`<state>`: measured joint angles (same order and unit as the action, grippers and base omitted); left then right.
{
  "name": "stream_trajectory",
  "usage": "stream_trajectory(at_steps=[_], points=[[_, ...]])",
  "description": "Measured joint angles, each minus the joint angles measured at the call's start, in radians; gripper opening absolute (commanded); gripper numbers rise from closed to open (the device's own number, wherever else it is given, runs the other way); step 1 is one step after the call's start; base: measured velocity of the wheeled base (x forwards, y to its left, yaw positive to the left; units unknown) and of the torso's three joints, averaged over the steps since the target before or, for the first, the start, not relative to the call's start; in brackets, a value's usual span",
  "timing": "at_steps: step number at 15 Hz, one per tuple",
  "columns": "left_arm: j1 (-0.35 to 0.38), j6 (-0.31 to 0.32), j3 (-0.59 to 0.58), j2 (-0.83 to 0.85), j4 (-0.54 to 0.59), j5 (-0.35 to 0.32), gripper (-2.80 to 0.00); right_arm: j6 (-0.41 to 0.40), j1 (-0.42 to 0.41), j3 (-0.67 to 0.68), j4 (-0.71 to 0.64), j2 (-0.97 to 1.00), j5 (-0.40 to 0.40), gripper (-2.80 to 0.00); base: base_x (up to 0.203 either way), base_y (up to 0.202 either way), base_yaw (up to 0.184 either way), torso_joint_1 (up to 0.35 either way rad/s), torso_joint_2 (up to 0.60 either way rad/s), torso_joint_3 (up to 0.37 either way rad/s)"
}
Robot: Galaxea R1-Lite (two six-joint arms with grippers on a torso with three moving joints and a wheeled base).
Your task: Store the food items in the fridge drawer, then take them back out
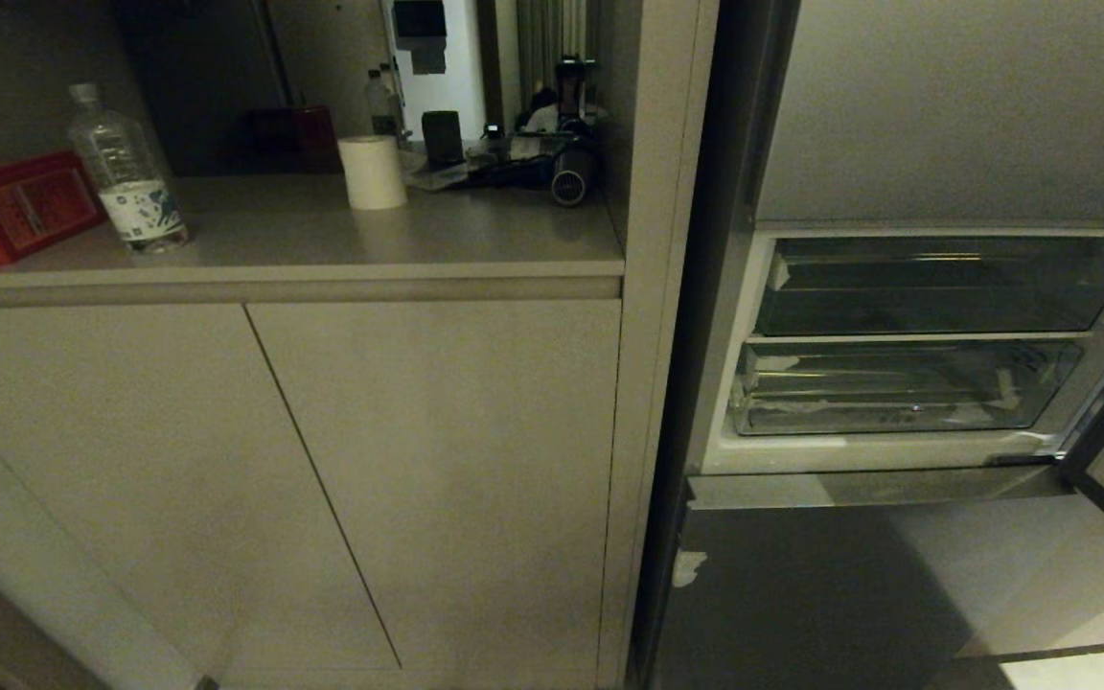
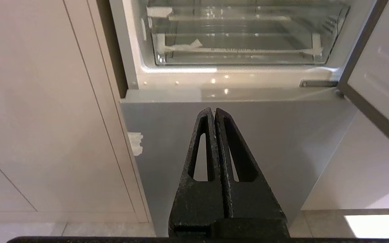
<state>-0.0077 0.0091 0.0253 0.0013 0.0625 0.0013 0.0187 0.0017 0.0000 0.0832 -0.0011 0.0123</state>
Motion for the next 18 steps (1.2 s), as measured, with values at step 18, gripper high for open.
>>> stream_trajectory(at_steps=[18], points=[[0.0,0.0,0.001,0.0,0.0,0.0,-2.8,-0.12,0.0,0.0,-0.004,0.0,-0.017,-2.8,0.0,0.0,0.0,-0.114,0.28,0.166]])
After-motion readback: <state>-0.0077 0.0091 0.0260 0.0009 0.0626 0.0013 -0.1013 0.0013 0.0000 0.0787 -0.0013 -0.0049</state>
